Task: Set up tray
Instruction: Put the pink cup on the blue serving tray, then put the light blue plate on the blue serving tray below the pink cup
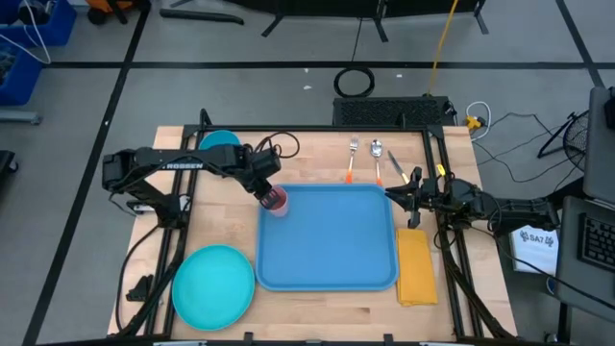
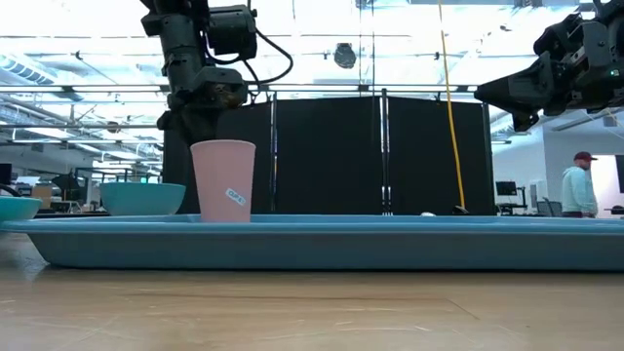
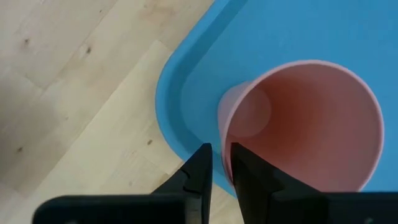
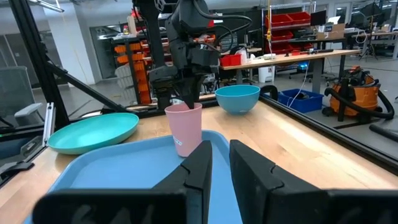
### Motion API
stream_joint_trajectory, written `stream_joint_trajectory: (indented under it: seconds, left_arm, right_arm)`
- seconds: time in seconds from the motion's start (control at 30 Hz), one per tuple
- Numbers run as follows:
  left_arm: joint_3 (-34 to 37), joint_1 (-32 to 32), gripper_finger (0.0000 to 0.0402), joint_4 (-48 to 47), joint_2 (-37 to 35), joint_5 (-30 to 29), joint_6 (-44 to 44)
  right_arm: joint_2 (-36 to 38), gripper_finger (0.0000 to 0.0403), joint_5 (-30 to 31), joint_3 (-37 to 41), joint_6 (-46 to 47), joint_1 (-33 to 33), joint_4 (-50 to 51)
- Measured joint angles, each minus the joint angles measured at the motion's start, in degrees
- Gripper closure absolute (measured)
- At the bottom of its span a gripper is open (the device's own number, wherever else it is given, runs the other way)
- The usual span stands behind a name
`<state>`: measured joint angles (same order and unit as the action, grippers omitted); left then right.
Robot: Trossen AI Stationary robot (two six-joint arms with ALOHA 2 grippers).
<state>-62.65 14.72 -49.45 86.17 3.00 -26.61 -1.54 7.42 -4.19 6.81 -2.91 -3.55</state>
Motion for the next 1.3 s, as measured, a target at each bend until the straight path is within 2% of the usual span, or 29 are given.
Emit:
stream_joint_trajectory:
  seconds: [0.37,0.53,0.7,0.8,0.9,0.97,1.13,1.3]
  left_arm:
    - [0.02,-0.15,0.0339,0.46,-2.28,-0.06,-0.04]
    - [0.04,-0.44,0.0339,1.42,-5.59,0.26,0.30]
    - [0.02,-2.90,0.0339,0.98,-11.87,1.45,1.06]
    - [0.00,-7.01,0.0339,-4.09,-15.17,3.13,5.72]
    - [0.00,-13.50,0.0339,-9.43,-16.77,7.86,6.94]
    - [0.00,-18.05,0.0339,-10.93,-16.91,9.83,1.61]
    - [0.00,-28.74,0.0339,-10.85,-15.68,10.10,-12.78]
    - [0.00,-37.42,0.0339,-10.45,-11.59,4.77,-14.61]
  right_arm:
    - [0.00,0.0355,0.00,0.00,0.02,-0.01,0.00]
    - [0.00,0.0355,0.00,0.00,0.00,-0.01,-0.01]
    - [0.00,0.0355,0.00,0.00,0.00,-0.01,-0.02]
    - [0.00,0.0355,0.00,0.00,0.01,0.00,0.00]
    - [0.00,0.0355,0.00,0.00,-0.01,0.00,-0.02]
    - [-0.01,0.0355,0.00,0.00,-0.01,-0.01,0.01]
    - [-0.02,0.0355,0.00,0.00,-0.01,-0.01,0.00]
    - [-0.02,0.0355,0.00,0.00,-0.01,-0.01,-0.02]
